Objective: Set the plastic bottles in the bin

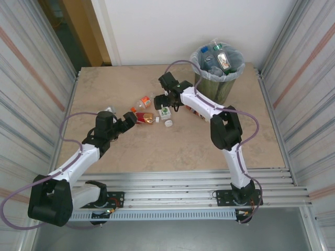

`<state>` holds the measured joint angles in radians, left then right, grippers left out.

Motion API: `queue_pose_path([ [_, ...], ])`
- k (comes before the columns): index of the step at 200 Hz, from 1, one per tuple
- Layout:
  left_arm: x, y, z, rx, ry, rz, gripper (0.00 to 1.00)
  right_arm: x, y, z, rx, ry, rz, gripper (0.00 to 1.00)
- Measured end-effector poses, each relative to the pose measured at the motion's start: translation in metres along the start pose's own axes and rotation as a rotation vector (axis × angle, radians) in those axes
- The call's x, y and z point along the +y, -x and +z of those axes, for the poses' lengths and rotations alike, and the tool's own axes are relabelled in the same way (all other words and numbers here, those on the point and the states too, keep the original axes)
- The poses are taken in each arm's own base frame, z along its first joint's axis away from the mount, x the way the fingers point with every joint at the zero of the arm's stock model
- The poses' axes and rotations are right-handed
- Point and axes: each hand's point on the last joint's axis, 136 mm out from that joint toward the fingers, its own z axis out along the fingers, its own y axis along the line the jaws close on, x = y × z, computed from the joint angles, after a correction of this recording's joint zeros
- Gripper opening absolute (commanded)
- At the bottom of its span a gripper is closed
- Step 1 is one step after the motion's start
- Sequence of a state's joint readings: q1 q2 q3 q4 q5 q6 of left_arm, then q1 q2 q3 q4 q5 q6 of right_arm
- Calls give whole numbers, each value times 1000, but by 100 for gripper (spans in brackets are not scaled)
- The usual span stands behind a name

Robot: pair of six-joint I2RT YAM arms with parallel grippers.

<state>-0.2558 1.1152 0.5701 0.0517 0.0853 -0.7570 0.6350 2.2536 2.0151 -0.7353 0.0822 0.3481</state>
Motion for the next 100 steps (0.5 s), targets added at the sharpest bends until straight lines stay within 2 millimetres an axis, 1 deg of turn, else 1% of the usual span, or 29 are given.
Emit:
queue_pose_path([
  [16, 0, 0, 0, -1, 1, -1, 99, 2, 3, 10, 1, -1, -10, 100],
  [48, 0, 0, 0, -1, 1, -1, 99, 6, 7, 30, 14, 0, -31, 97],
  [83, 0, 0, 0, 0, 1, -1, 99, 8, 7, 46, 27, 0, -67, 96],
  [100, 0, 0, 0, 0, 1, -1, 99, 7, 5, 52, 40, -4, -77, 94],
])
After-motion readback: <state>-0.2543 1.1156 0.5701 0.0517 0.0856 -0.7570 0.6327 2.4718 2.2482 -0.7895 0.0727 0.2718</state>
